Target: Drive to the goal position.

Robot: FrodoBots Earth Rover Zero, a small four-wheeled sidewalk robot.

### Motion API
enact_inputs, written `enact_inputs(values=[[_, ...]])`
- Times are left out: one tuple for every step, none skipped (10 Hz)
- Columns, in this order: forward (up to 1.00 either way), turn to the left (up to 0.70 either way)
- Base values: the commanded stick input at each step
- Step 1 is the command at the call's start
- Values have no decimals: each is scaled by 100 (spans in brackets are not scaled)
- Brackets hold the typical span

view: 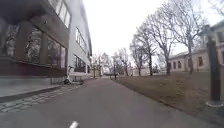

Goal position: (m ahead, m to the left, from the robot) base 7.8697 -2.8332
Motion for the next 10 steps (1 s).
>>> enact_inputs(values=[[100,0],[100,0],[100,0],[100,0],[100,0],[100,0],[100,0],[100,0],[100,0],[100,0]])
